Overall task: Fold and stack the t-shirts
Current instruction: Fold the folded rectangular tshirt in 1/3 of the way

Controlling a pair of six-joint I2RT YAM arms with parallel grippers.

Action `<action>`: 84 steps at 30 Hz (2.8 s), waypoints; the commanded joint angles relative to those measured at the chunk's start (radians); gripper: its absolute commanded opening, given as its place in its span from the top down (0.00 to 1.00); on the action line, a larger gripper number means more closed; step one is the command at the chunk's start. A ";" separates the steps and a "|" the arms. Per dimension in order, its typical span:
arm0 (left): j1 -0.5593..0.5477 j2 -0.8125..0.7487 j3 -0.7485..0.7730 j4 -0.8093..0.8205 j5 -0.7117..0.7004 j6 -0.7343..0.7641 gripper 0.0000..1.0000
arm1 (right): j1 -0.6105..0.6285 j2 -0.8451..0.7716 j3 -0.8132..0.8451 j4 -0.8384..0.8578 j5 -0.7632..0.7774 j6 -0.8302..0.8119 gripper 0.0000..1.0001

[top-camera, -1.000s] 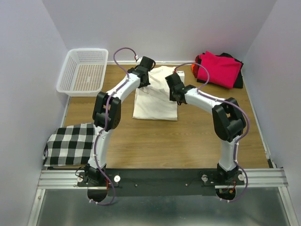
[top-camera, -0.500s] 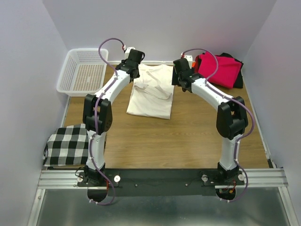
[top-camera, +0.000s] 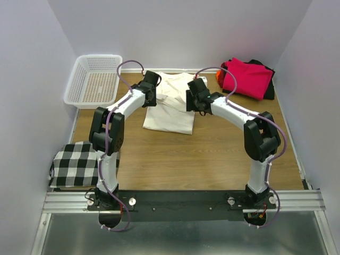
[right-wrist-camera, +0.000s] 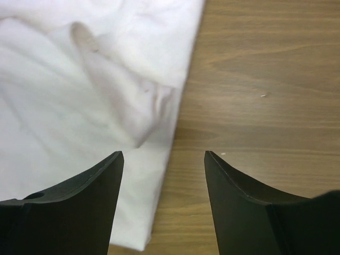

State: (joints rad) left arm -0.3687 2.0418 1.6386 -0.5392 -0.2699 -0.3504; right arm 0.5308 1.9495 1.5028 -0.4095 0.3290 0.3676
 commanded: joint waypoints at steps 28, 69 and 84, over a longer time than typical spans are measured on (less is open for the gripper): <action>-0.007 0.371 0.530 -0.073 0.083 0.103 0.57 | 0.054 0.316 0.315 -0.041 0.050 0.042 0.33; -0.010 0.130 0.196 0.009 0.282 0.157 0.60 | 0.011 0.169 0.261 -0.114 -0.022 0.079 0.33; -0.010 0.293 0.345 -0.015 0.238 0.123 0.60 | 0.017 0.387 0.447 -0.115 -0.041 0.087 0.35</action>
State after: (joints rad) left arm -0.3752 2.3157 1.9228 -0.5579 -0.0143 -0.2111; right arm 0.5480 2.2879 1.8664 -0.5137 0.2813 0.4454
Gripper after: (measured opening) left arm 0.400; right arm 0.657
